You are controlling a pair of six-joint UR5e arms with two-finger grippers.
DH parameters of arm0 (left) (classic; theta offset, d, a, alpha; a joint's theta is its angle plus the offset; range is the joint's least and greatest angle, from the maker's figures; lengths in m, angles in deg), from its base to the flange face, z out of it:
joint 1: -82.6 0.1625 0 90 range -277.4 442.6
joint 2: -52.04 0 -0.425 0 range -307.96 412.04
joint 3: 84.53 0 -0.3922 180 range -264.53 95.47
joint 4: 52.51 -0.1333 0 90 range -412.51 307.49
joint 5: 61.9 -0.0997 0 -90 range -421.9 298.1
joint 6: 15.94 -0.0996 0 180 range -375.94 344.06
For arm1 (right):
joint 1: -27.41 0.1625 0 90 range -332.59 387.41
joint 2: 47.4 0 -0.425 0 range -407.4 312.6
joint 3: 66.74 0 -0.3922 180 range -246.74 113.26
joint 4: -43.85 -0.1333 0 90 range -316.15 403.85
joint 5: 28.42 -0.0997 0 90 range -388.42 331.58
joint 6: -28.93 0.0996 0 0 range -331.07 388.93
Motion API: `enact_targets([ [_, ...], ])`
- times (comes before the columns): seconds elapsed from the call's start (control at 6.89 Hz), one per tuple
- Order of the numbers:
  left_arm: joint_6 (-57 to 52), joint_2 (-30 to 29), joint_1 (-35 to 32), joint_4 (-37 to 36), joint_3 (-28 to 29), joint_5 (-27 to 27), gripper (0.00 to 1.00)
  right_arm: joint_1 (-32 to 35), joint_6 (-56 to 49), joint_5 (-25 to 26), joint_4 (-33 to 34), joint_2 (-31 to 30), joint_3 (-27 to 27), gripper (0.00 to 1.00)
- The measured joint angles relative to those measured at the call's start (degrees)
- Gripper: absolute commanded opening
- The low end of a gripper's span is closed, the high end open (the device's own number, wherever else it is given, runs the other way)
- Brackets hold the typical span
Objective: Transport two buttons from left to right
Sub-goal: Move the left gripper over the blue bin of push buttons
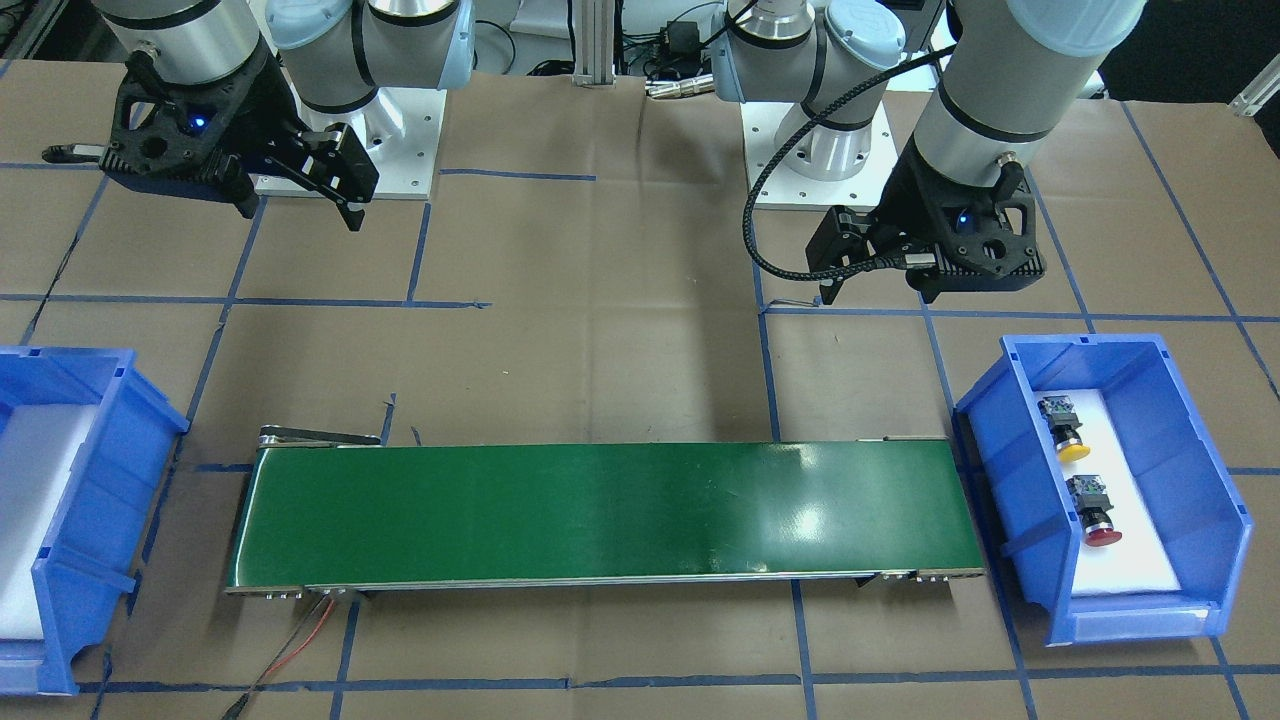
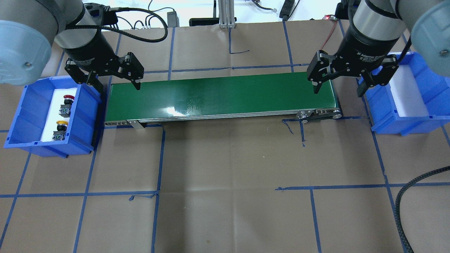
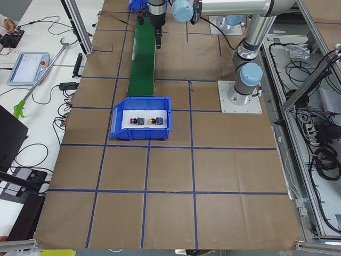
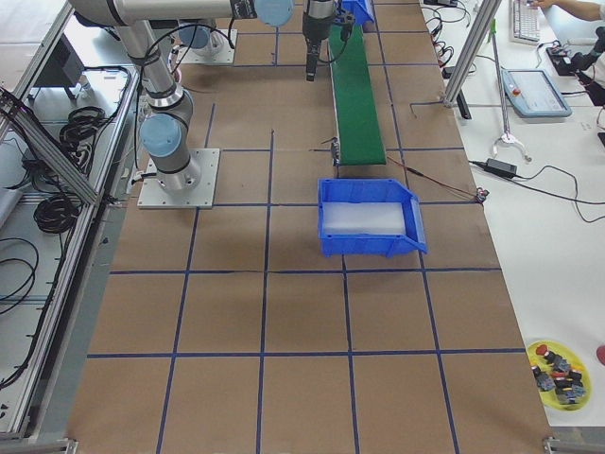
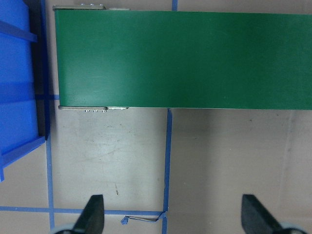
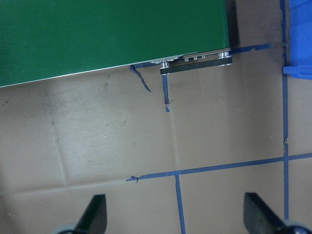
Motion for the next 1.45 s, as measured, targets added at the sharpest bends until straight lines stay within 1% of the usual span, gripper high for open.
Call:
enact_targets([
  [0.73, 0.0, -0.2, 0.0, -0.2, 0.1, -0.1, 1.0, 0.8, 1.0, 0.0, 0.7, -0.7, 2.6, 1.0],
  [1.16, -0.1, -0.1, 0.2, -0.4, -0.2, -0.1, 1.0, 1.0, 1.1, 0.1, 0.9, -0.8, 2.7, 1.0],
  [1.45, -2.1, -0.3, 0.9, -0.7, -0.3, -0.1, 1.0, 1.0, 1.1, 0.1, 0.9, -0.8, 2.7, 1.0],
])
